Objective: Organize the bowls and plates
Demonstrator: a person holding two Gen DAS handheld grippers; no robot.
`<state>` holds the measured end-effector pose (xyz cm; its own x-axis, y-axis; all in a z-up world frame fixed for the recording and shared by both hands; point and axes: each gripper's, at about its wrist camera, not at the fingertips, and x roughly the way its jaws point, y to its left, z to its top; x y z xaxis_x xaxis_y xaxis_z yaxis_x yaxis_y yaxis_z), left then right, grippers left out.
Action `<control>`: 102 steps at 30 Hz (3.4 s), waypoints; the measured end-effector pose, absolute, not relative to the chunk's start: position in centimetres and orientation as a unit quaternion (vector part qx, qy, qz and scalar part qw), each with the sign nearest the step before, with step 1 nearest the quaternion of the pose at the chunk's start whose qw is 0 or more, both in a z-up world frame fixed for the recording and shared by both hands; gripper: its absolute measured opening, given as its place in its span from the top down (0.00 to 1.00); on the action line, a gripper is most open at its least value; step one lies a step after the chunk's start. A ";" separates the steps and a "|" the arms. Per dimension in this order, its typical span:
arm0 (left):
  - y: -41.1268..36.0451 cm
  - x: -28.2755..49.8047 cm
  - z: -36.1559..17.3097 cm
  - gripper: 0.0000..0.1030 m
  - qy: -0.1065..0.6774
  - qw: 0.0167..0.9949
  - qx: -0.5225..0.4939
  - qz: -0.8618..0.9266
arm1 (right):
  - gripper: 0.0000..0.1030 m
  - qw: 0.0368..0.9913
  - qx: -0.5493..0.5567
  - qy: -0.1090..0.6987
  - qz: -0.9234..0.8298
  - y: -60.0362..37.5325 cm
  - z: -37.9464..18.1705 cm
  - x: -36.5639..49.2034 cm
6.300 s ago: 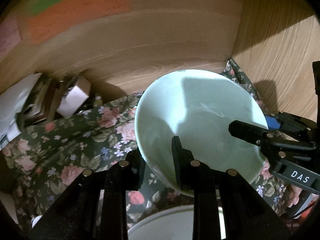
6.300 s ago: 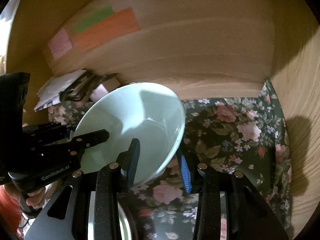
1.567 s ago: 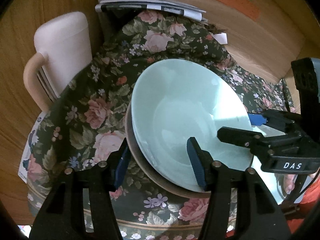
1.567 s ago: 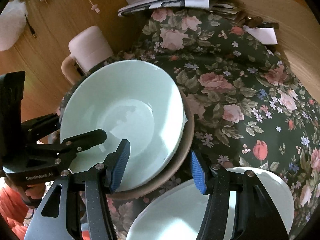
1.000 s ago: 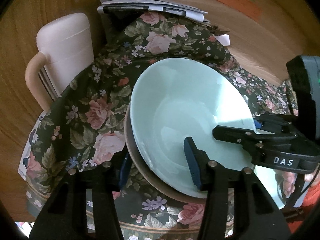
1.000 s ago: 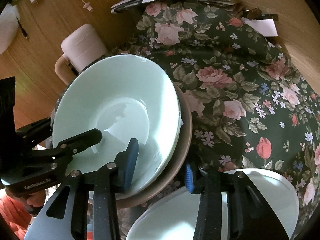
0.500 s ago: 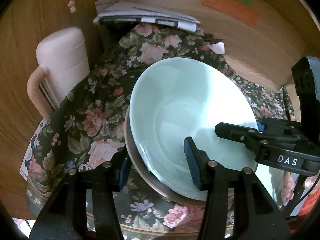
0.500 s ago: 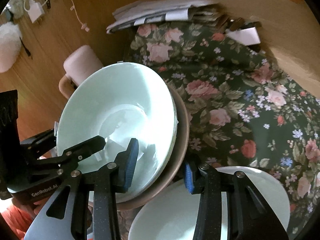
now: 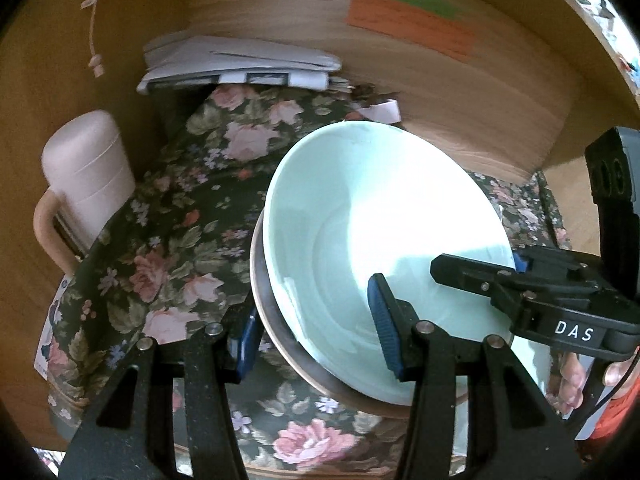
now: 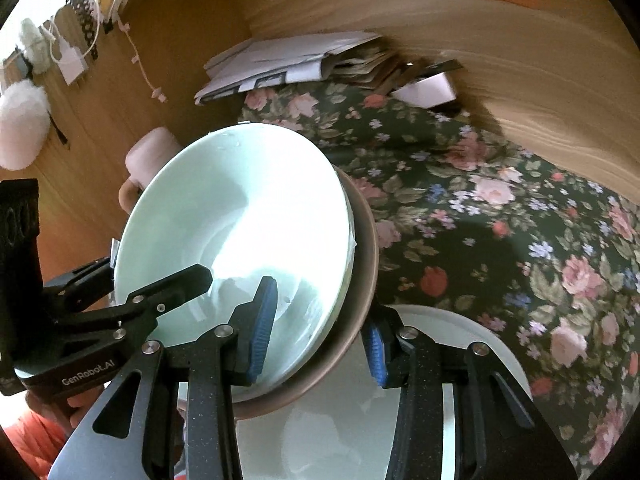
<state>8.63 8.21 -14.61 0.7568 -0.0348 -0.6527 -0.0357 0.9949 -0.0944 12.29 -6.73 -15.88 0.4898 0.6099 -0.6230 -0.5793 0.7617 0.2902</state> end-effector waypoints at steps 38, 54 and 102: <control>-0.8 6.3 -16.6 0.53 0.358 0.929 -0.006 -0.096 | 0.64 0.882 0.089 0.380 0.263 -16.2 -18.2 7.8; -0.3 7.4 -18.5 0.53 0.367 0.923 -0.022 -0.109 | 0.61 0.879 0.111 0.378 0.269 -16.5 -19.4 8.4; 0.2 -6.9 -7.8 0.00 0.010 0.997 0.011 -0.082 | 0.00 0.980 0.051 0.044 0.186 -18.8 -7.9 -6.0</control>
<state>-6.92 0.20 -7.79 0.9863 -0.1633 -0.0221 0.1637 0.9863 0.0199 -5.96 -18.75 -7.93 0.9272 0.3684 -0.0676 -0.3595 0.9260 0.1156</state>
